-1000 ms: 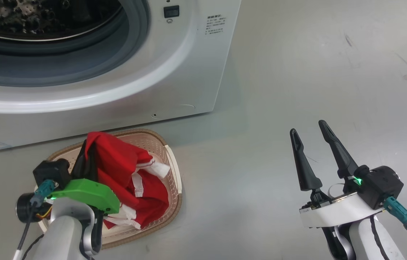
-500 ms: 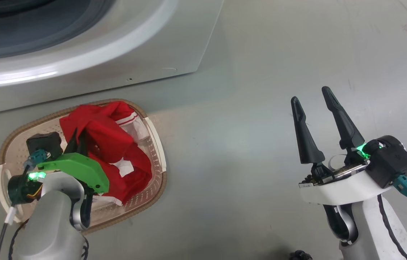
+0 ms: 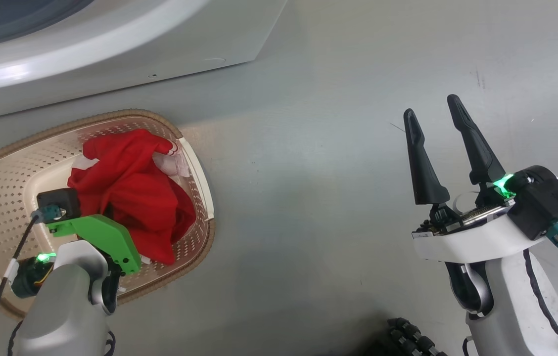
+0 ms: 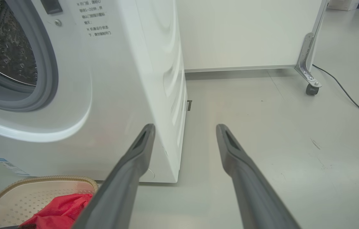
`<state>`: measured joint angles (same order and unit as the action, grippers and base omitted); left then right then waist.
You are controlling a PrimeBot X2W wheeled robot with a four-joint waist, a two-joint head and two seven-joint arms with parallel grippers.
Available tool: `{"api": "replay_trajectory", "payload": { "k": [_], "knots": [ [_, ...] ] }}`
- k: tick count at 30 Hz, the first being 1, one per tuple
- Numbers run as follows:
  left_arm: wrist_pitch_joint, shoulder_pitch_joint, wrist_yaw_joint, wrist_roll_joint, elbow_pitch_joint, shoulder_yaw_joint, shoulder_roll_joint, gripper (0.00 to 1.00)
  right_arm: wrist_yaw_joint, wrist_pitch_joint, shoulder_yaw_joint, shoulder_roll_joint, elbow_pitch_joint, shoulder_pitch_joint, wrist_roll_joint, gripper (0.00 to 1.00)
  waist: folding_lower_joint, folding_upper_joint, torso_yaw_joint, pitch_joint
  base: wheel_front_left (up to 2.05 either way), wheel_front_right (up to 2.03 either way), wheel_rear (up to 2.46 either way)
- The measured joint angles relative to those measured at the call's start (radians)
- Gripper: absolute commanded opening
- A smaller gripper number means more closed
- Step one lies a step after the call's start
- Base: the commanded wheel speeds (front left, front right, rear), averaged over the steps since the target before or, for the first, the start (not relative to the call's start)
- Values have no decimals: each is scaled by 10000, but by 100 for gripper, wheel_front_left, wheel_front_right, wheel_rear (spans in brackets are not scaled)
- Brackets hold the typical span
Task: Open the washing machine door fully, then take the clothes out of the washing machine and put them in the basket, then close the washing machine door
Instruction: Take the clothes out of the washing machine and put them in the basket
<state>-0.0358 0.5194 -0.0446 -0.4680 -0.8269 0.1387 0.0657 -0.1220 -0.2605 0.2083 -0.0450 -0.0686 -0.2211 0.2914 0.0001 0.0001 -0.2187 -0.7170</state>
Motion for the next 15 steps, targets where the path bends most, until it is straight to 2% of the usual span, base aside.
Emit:
{"api": "replay_trajectory", "payload": {
  "k": [6,8,9,15],
  "knots": [
    [-157,310,2,-128,-759,-90,-27,0,0,0,4,0,150,-27,-4,100,0,0,26,82,0,0,0],
    [-157,358,2,-151,-955,-92,-36,75,0,0,6,0,182,-35,-4,100,0,0,37,147,0,0,0],
    [-153,384,2,-153,-1035,-100,-46,100,0,0,-2,0,194,-39,-6,100,0,0,45,183,0,0,0],
    [305,524,58,-150,-1287,-94,-88,100,0,0,-44,-2,247,-70,-6,100,0,0,144,412,0,0,0]
  ]
}}
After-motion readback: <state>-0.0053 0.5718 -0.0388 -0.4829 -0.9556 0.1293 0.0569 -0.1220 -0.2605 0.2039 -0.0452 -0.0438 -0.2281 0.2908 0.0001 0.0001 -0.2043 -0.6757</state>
